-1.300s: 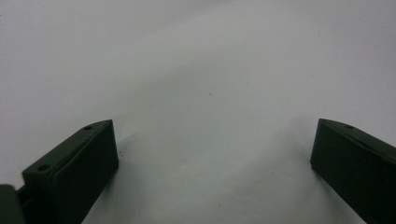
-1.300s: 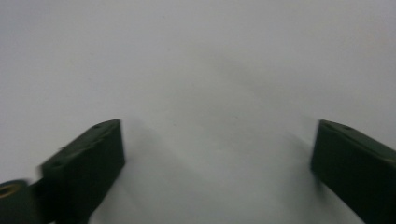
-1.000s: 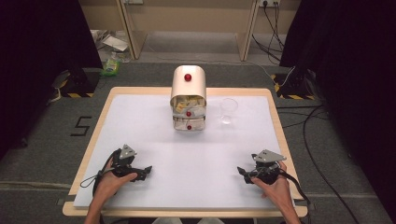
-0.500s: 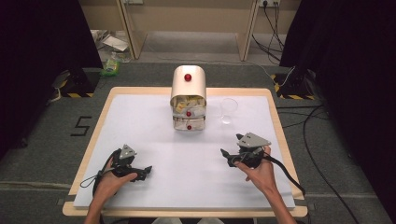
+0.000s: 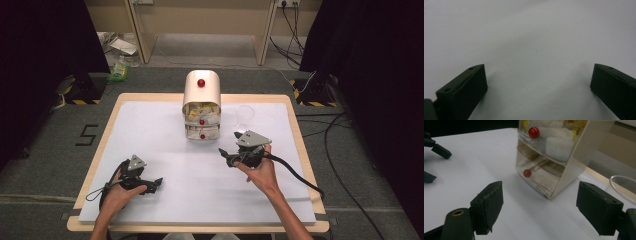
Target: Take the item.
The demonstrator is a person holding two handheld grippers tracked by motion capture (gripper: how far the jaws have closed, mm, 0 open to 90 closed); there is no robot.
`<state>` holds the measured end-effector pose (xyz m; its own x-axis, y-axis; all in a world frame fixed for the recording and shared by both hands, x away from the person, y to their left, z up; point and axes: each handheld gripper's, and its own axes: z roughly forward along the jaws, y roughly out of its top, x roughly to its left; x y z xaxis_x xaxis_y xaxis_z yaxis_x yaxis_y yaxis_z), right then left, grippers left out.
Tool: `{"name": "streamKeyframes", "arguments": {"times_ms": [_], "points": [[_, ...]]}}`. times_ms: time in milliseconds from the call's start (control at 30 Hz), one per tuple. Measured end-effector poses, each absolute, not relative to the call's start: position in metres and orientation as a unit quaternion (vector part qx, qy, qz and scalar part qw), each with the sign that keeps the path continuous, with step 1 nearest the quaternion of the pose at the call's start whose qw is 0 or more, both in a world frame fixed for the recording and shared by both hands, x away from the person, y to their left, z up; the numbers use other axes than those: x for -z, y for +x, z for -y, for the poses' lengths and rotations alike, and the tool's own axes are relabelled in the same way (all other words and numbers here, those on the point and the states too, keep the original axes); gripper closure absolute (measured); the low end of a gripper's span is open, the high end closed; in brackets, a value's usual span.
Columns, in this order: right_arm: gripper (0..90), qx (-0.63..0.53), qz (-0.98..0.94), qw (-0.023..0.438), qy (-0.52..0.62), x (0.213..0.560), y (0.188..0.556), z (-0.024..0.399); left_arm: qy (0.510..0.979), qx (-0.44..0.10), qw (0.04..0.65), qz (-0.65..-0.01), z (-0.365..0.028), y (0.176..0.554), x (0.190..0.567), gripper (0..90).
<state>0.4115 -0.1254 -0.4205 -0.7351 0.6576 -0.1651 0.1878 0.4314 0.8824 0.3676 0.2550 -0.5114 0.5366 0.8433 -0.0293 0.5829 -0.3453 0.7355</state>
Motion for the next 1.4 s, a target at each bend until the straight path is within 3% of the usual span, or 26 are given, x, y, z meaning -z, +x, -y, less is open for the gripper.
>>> {"name": "streamKeyframes", "arguments": {"times_ms": [600,1400], "points": [[24.3,-0.500,-0.798,0.256,0.220,0.398,0.438,0.079,0.800,-0.181,0.359,-0.446,-0.255,0.368,0.511,0.0],[24.1,-0.501,-0.798,0.271,0.199,0.394,0.471,0.056,0.800,-0.181,0.359,-0.446,-0.255,0.368,0.511,0.0]]}}
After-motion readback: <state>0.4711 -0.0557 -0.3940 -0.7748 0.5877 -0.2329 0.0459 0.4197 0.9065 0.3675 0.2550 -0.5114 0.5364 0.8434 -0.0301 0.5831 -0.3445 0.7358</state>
